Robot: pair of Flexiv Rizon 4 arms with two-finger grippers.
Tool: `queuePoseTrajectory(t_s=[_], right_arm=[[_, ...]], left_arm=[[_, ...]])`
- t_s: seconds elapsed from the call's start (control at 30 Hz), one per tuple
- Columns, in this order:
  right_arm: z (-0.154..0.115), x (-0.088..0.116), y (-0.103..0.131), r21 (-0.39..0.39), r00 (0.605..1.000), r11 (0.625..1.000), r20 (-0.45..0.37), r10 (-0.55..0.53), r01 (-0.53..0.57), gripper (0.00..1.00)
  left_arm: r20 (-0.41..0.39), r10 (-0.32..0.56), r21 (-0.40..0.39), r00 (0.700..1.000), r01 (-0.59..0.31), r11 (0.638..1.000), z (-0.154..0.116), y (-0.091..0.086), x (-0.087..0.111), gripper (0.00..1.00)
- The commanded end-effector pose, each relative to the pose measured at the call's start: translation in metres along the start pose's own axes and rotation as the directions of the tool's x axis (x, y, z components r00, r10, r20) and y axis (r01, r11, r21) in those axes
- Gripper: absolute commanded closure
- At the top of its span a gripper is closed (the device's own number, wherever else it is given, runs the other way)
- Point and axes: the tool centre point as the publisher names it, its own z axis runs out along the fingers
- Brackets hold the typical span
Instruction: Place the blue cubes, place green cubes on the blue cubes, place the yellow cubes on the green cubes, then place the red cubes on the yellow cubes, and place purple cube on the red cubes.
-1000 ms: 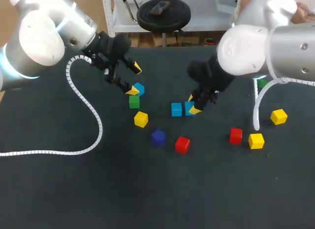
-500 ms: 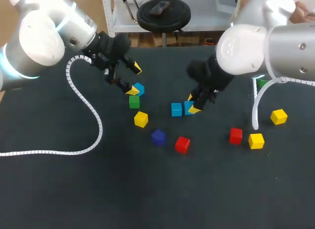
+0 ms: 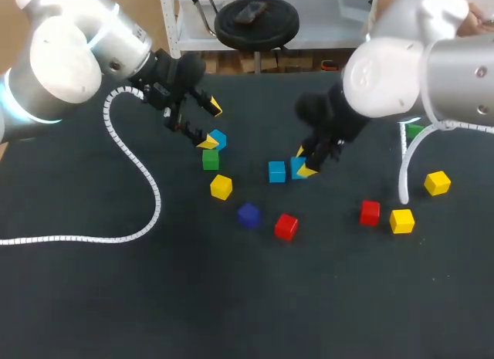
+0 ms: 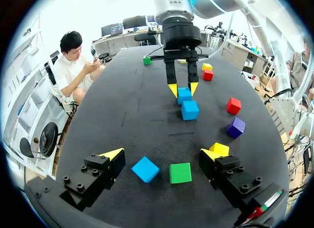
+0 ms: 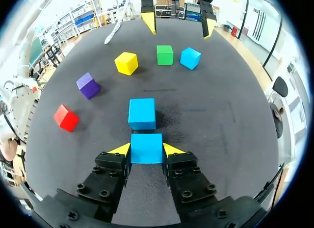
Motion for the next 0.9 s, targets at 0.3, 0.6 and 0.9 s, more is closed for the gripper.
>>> queuePoseTrajectory(t_s=[0.3, 0.6, 0.9], right_arm=[[0.0068, -0.0004, -0.0024, -0.007, 1.0, 1.0, -0.01, 0.005, -0.005, 1.0], [0.0074, 0.0018, -0.0026, -0.014, 1.0, 1.0, -0.013, 0.012, -0.012, 0.75], [0.0072, 0.0009, -0.0022, -0.028, 1.0, 1.0, -0.009, 0.007, -0.007, 0.0]], left_arm=[[0.0, 0.001, 0.002, 1.0, -0.001, 1.0, -0.0001, 0.0008, 0.0006, 0.0], [0.0, 0.001, 0.002, 1.0, -0.001, 1.0, -0.0001, 0.0008, 0.0006, 0.0], [0.0, 0.001, 0.002, 1.0, -0.001, 1.0, -0.0001, 0.0008, 0.0006, 0.0]])
